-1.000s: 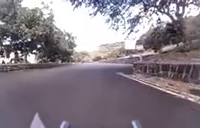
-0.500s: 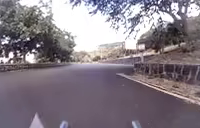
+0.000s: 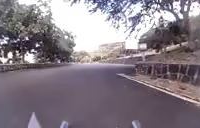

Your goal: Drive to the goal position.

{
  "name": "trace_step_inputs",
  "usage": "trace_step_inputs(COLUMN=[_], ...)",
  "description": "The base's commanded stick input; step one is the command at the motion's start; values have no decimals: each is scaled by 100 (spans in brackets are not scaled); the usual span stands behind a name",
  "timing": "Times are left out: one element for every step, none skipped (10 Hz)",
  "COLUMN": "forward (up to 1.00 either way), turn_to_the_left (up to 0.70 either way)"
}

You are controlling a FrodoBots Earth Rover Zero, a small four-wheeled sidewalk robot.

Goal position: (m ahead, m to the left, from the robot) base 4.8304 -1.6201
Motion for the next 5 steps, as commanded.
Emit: trace_step_inputs(forward=[50,50,50,50,50], turn_to_the_left=[0,0,0,0,0])
